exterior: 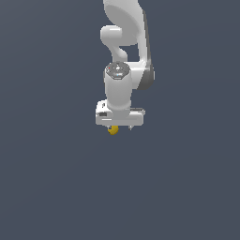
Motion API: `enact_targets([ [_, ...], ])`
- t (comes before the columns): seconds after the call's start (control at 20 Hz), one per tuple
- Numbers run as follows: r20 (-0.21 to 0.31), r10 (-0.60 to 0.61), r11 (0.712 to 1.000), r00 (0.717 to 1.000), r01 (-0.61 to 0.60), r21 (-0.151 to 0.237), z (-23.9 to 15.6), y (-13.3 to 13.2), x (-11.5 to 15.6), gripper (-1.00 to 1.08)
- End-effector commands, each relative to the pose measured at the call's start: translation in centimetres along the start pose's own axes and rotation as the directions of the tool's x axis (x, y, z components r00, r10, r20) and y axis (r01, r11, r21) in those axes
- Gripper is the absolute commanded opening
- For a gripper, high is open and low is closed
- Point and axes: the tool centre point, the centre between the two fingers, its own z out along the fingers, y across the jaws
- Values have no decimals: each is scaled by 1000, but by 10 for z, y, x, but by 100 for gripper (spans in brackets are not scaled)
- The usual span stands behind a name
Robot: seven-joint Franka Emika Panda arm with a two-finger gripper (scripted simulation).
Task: Pick up the object and move it to a goal position.
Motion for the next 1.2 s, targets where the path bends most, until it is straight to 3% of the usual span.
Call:
enact_targets([
  [0.0,2,14,1000,1000,-14,-4,15,9,-13,100],
  [0.55,8,57,998,998,-57,-16,57,37,-59,100],
  [1.15,9,61,998,998,-61,-17,71,39,-64,100],
])
